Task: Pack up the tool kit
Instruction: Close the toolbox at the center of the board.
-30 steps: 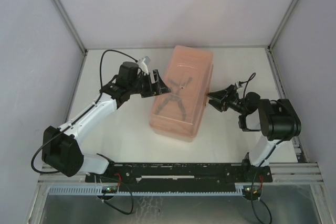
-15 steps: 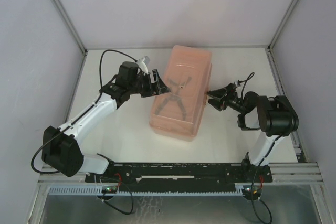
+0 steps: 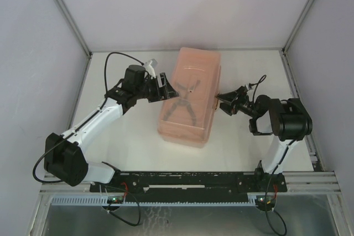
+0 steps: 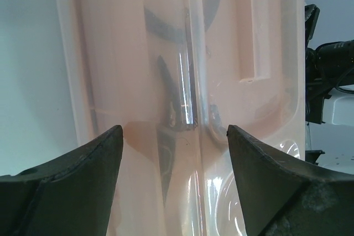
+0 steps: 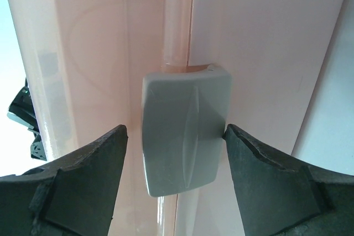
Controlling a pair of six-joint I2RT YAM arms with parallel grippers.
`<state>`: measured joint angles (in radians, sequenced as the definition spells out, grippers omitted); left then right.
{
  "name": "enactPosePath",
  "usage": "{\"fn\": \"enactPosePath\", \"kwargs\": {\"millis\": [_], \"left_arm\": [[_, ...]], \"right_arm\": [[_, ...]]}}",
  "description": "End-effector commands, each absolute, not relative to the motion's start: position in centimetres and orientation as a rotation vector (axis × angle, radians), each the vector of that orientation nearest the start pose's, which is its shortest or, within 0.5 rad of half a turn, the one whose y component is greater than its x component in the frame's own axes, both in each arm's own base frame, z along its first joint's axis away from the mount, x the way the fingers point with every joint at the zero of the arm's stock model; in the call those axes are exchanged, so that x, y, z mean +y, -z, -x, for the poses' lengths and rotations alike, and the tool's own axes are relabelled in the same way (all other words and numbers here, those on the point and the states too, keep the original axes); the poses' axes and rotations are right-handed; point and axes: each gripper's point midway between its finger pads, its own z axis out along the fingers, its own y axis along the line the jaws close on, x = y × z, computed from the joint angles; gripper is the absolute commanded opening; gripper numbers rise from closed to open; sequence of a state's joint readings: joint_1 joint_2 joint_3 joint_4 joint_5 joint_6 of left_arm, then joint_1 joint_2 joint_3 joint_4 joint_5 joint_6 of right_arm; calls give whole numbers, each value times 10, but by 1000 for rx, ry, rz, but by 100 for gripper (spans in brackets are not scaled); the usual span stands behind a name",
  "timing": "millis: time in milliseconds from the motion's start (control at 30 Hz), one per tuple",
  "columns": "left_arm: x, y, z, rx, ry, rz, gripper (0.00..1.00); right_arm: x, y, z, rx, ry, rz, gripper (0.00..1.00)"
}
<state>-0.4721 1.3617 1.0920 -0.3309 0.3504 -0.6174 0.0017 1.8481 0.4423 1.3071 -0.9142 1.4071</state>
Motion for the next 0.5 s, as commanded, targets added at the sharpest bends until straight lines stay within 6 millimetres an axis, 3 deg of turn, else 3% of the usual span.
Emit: {"fn": "enactPosePath", "kwargs": {"millis": [0,467], "left_arm": [[-256,-209,-306,2308,998,-87,78],[-253,-210,-310,2321,956,-93,77]], "right_arm": [[180,-127,-342,1869,-1766,-457,72],[181,-136,-349,1825,-1818,-419,74]]}}
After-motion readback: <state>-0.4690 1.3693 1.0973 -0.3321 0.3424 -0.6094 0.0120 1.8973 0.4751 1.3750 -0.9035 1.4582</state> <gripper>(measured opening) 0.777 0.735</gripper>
